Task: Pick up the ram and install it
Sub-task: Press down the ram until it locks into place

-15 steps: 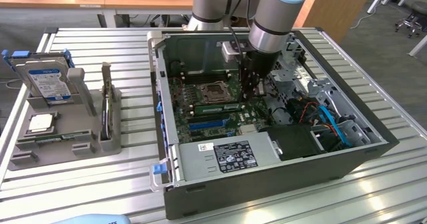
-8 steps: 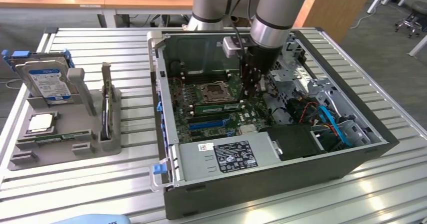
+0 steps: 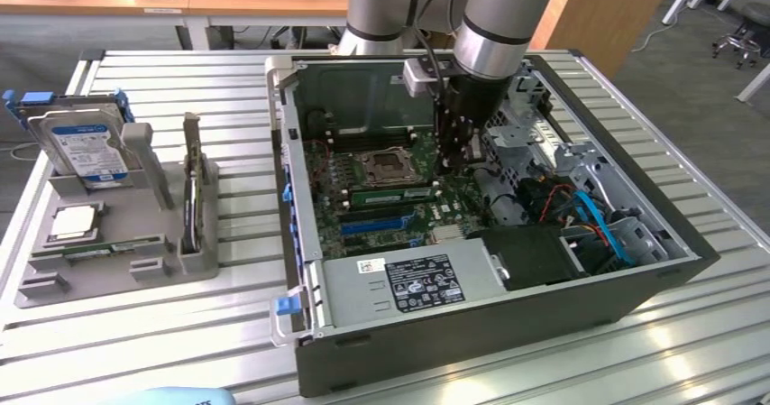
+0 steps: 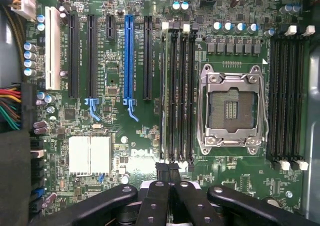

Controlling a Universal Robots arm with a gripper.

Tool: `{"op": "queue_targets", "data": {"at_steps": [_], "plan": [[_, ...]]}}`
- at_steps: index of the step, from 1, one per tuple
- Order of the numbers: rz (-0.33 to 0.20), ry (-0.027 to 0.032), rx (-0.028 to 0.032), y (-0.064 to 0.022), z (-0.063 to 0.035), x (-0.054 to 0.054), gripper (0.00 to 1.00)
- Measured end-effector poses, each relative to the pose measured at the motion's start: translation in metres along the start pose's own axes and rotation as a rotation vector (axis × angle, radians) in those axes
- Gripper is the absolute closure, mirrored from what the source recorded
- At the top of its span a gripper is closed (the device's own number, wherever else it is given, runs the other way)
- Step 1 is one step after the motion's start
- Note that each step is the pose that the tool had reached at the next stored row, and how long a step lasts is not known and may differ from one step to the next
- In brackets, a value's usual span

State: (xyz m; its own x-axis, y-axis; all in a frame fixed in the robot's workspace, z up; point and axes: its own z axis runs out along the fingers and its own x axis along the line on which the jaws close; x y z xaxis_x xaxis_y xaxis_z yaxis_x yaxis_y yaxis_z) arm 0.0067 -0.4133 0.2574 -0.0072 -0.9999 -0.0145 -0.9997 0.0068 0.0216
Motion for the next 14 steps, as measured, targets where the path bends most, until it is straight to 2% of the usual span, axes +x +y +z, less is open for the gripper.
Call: {"op": "queue_targets", "data": {"at_steps": [7,10,14], "plan": [[0.000,0.0002,0.0000,0.0006,-0.0001,0.000,0.90],[0.000,0.0003,0.0000,0.0059,0.0000,0.000,0.90],[0.000,0.0002,0.0003,0.0173,0.0003,0.000,0.90]]}}
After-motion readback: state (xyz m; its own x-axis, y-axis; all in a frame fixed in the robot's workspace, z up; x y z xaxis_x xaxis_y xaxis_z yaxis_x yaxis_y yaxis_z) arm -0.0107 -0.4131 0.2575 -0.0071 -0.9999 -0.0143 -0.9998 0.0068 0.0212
